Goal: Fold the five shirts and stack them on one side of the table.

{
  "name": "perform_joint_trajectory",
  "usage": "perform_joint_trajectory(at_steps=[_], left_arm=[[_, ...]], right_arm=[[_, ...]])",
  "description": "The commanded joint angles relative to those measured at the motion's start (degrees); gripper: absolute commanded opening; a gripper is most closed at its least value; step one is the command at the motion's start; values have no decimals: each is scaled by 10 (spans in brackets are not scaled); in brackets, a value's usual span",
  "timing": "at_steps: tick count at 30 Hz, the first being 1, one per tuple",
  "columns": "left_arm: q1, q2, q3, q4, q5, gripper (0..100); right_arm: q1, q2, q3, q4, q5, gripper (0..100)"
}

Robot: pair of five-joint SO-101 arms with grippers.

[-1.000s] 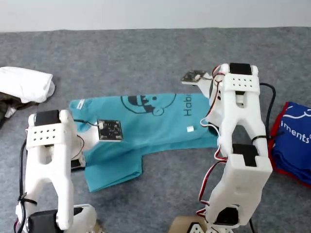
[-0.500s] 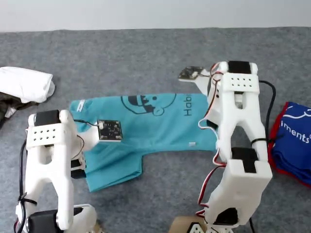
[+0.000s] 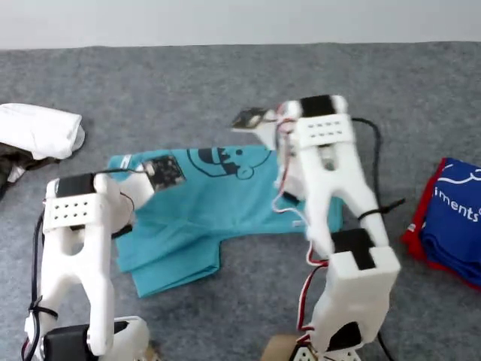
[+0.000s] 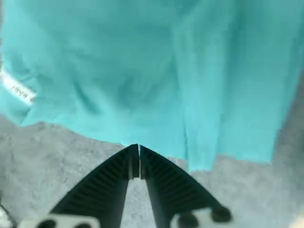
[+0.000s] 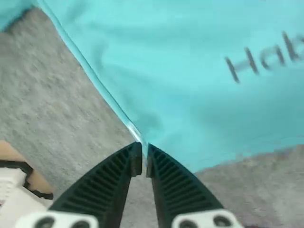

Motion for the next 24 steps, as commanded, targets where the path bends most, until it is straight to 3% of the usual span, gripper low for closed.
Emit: perform_joint_trajectory(at_steps=[1, 6, 15, 20, 24], left_arm=[[2, -17, 7, -61, 132, 3], [62, -16, 37, -85, 232, 3], [197, -16, 131, -82, 259, 3], [251, -21, 123, 4, 259, 3], [255, -22, 65, 50, 277, 3]], right_arm=[[-15, -9, -5, 19, -48, 9], [-13, -7, -4, 19, -79, 9], [11, -31, -4, 22, -110, 9], [18, -55, -4, 22, -109, 9], [17, -65, -3, 22, -112, 9]])
